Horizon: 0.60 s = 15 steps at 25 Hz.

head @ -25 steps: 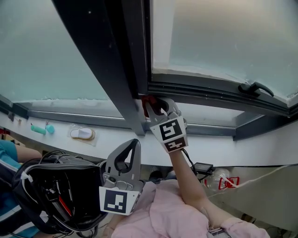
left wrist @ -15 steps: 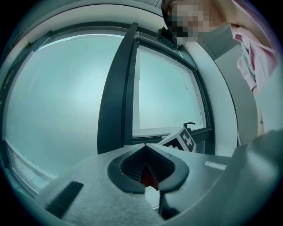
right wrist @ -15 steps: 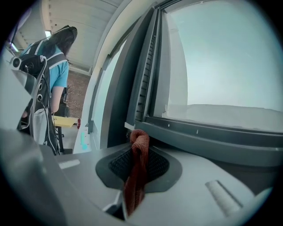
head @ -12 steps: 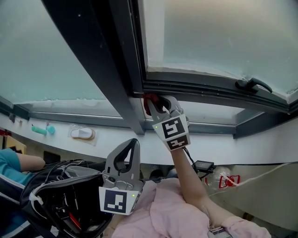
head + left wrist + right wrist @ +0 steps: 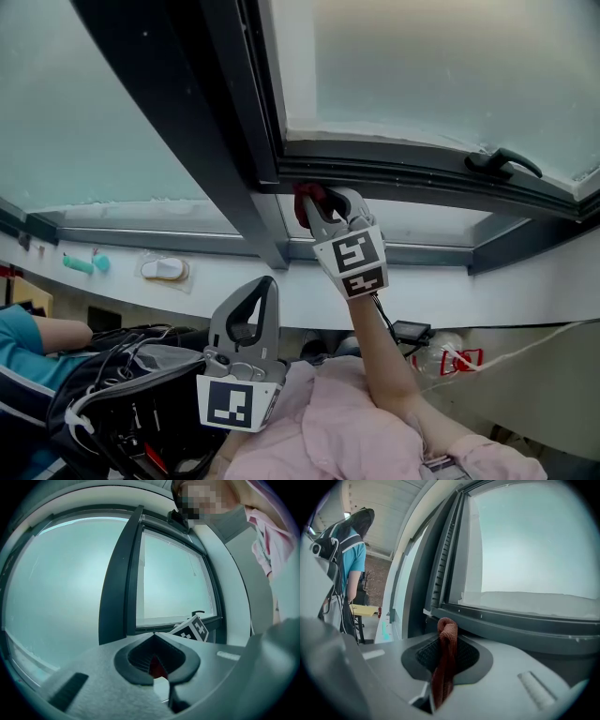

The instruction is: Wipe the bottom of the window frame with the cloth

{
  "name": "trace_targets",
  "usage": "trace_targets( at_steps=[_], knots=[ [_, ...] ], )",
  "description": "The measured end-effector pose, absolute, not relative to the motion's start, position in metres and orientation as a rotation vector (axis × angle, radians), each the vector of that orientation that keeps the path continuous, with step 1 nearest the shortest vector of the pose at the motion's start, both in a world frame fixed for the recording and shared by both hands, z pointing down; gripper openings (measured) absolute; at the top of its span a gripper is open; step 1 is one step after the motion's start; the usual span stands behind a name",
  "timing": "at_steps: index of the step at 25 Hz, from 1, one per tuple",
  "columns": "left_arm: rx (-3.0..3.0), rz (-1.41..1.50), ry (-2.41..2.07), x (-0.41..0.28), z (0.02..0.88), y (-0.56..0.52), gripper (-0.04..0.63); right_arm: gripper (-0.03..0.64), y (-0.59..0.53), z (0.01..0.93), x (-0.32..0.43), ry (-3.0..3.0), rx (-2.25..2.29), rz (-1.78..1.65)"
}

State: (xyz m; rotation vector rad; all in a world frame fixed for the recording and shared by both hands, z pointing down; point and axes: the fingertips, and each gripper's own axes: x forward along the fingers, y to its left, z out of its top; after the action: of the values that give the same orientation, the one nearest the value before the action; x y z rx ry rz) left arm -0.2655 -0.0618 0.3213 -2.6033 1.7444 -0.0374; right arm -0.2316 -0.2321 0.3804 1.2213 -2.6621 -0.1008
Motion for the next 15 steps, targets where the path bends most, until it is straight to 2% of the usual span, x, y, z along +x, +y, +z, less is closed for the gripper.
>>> trace_targets(
  at_steps=[15],
  knots=[
    [-2.634,-0.053,1.694,-0.255,0.318,-0.060,0.000,0.049,-0.238,0.386,-0.207,-2.583,1.270,-0.132]
  ],
)
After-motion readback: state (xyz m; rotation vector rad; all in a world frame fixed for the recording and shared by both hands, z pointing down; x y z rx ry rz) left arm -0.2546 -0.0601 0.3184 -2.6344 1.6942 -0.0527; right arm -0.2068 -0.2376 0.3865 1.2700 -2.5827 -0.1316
